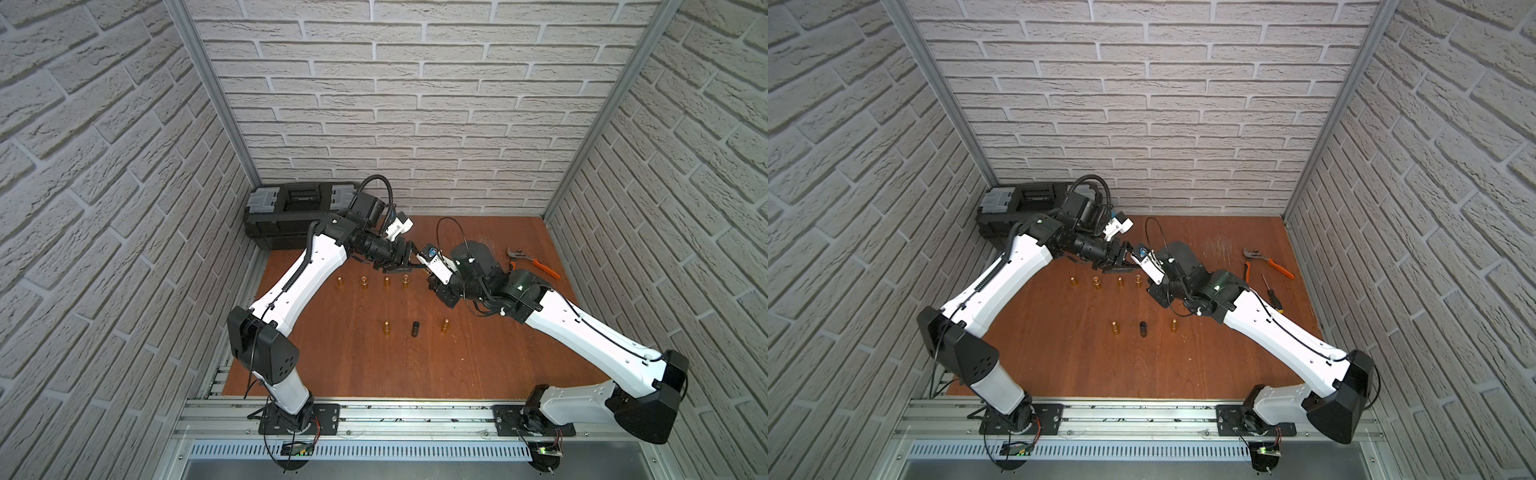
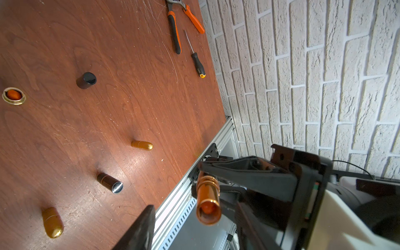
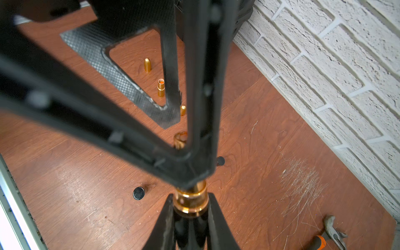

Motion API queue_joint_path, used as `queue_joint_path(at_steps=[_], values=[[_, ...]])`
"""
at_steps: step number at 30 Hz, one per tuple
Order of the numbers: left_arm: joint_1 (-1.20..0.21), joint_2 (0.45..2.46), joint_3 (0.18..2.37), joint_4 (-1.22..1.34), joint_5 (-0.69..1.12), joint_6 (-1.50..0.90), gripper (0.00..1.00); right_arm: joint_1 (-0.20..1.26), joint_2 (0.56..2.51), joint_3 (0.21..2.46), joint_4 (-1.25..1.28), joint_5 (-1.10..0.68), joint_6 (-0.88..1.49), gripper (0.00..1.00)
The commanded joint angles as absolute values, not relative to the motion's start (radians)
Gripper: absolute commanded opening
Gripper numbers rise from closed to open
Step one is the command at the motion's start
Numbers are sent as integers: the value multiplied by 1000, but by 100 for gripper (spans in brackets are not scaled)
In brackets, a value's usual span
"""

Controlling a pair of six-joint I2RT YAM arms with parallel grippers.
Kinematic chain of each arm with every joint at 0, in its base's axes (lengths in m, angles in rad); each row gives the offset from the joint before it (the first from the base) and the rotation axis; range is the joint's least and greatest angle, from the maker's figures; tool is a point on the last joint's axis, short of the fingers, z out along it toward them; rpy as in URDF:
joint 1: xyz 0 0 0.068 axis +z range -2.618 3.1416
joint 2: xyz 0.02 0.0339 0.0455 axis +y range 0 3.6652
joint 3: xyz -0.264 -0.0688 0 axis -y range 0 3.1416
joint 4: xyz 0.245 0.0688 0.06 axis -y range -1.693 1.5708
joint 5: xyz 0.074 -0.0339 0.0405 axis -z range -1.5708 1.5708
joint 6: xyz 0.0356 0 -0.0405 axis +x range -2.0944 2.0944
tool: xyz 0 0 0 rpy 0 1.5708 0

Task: Open the lipstick cap
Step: Place the lipstick at the center of the board.

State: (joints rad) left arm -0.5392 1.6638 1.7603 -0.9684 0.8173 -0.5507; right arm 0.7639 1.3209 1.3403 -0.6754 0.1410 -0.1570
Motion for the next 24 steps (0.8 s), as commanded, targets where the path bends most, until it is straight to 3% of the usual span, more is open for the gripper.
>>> queue_joint_path(at_steps=[1, 24], values=[[-544, 1670, 1765, -961, 834, -520, 59, 768, 1333, 1372, -640, 125, -164, 9], [-549, 1724, 1810, -995, 785, -491, 24, 767, 1334, 1370, -634, 118, -168, 9]])
